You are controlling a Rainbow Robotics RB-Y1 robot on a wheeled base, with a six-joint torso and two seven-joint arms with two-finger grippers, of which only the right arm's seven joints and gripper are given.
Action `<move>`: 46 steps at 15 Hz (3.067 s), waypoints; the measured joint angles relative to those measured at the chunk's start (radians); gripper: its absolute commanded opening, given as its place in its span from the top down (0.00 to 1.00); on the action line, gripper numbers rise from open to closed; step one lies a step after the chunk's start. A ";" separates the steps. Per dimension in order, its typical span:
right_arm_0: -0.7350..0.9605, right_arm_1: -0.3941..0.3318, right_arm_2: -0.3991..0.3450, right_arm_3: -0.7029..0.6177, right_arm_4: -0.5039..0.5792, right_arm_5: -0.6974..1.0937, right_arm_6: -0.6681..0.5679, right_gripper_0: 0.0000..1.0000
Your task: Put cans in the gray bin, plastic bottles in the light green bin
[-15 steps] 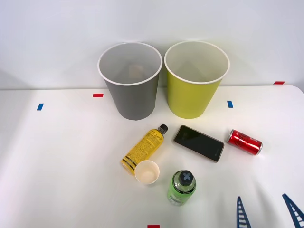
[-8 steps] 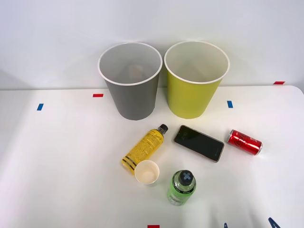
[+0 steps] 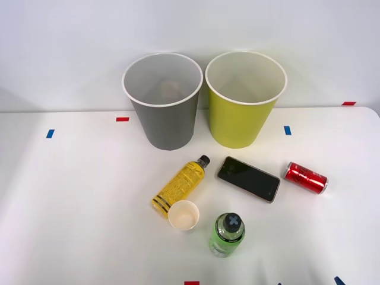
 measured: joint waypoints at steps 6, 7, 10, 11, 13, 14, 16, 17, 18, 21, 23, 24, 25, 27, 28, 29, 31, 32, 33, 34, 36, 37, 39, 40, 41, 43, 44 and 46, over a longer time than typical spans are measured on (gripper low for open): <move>0.015 -0.001 0.013 0.000 0.047 0.000 -0.005 0.00; 0.015 -0.001 0.013 0.000 0.047 0.000 -0.006 0.00; 0.015 -0.001 0.013 0.000 0.048 0.000 -0.006 0.00; 0.015 -0.001 0.013 0.000 0.048 0.000 -0.006 0.00; 0.015 -0.001 0.013 0.000 0.048 0.000 -0.006 0.00; 0.015 -0.001 0.013 0.000 0.048 0.000 -0.006 0.00; 0.015 -0.001 0.013 0.000 0.048 0.000 -0.006 0.00; 0.015 -0.001 0.013 0.000 0.048 0.000 -0.006 0.00; 0.015 -0.001 0.013 0.000 0.048 0.000 -0.006 0.00; 0.015 -0.001 0.013 0.000 0.048 0.000 -0.006 0.00; 0.015 -0.001 0.013 0.000 0.048 0.000 -0.006 0.00; 0.015 -0.001 0.013 0.000 0.048 0.000 -0.006 0.00; 0.015 -0.001 0.013 0.000 0.048 0.000 -0.006 0.00; 0.015 -0.001 0.013 0.000 0.048 0.000 -0.006 0.00; 0.015 -0.001 0.013 0.000 0.048 0.000 -0.006 0.00; 0.015 -0.001 0.013 0.000 0.048 0.000 -0.006 0.00; 0.015 -0.001 0.013 0.000 0.048 0.000 -0.006 0.00; 0.015 -0.001 0.013 0.000 0.048 0.000 -0.006 0.00; 0.015 -0.001 0.013 0.000 0.048 0.000 -0.006 0.00; 0.015 -0.001 0.013 0.000 0.048 0.000 -0.006 0.00; 0.015 -0.001 0.013 0.000 0.048 0.000 -0.006 0.00; 0.015 -0.001 0.013 0.000 0.048 0.000 -0.006 0.00; 0.015 -0.001 0.013 0.000 0.048 0.000 -0.006 0.00; 0.015 -0.001 0.013 0.000 0.048 0.000 -0.006 0.00; 0.015 -0.001 0.013 0.000 0.048 0.000 -0.006 0.00; 0.015 -0.001 0.013 0.000 0.048 0.000 -0.006 0.00; 0.015 -0.001 0.013 0.000 0.048 0.000 -0.006 0.00; 0.015 -0.001 0.013 0.000 0.048 0.000 -0.006 0.00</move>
